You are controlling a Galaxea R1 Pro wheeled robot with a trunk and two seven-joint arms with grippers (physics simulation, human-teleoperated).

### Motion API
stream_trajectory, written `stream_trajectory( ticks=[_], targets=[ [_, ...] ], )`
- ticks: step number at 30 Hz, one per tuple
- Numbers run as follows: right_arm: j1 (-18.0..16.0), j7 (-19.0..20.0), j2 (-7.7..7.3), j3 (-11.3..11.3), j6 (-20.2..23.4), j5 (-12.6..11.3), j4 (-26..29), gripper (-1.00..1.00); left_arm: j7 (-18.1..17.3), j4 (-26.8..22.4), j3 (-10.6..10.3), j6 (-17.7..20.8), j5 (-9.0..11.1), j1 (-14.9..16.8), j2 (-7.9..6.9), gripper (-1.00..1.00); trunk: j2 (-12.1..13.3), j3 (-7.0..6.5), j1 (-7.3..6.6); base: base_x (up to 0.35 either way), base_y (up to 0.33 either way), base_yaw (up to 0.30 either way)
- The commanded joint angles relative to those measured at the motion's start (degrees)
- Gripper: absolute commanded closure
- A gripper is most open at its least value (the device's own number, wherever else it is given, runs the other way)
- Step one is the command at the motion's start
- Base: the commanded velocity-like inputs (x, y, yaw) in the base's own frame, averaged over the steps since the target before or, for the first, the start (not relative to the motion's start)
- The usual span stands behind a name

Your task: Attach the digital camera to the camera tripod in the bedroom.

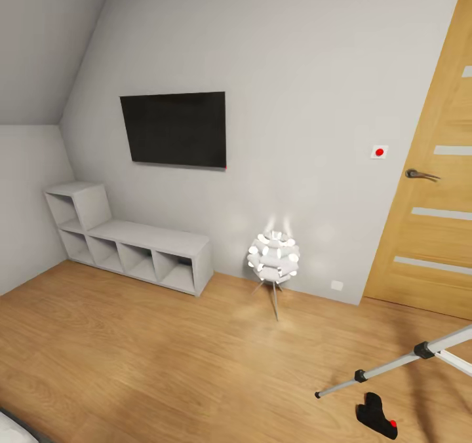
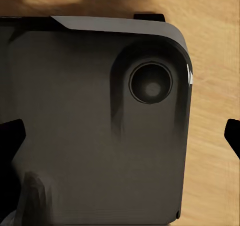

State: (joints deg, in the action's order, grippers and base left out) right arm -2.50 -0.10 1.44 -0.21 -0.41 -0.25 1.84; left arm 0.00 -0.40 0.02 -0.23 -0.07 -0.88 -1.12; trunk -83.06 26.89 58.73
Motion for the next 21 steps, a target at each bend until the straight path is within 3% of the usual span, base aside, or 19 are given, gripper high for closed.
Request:
stream_trajectory(
  ticks=[1,7,21],
  targets=[
    [-0.02,-0.01,0.00,-0.02,-0.04,-0.02,0.00,-1.00,0.00,-0.04,0.00,-0.02,-0.01,0.00,0.00,-1.00,-0.02,0.04,0.00,0.000,0.000,-0.012],
    [-0.30,0.02,-0.77,0.27,-1.73,-0.05,1.30,-1.00,0.06,-1.92,-0.01,-0.09,0.27,0.70,-1.09,-1.00,-0.02,0.04,0.00,0.000,0.000,-0.096],
    [-0.47,0.02,-1.42,0.30,-5.85,-0.18,1.98,-1.00,-0.14,-6.05,-0.03,-0.12,0.34,1.04,-1.49,-1.00,-0.02,0.04,0.00,0.000,0.000,-0.208]
  ],
)
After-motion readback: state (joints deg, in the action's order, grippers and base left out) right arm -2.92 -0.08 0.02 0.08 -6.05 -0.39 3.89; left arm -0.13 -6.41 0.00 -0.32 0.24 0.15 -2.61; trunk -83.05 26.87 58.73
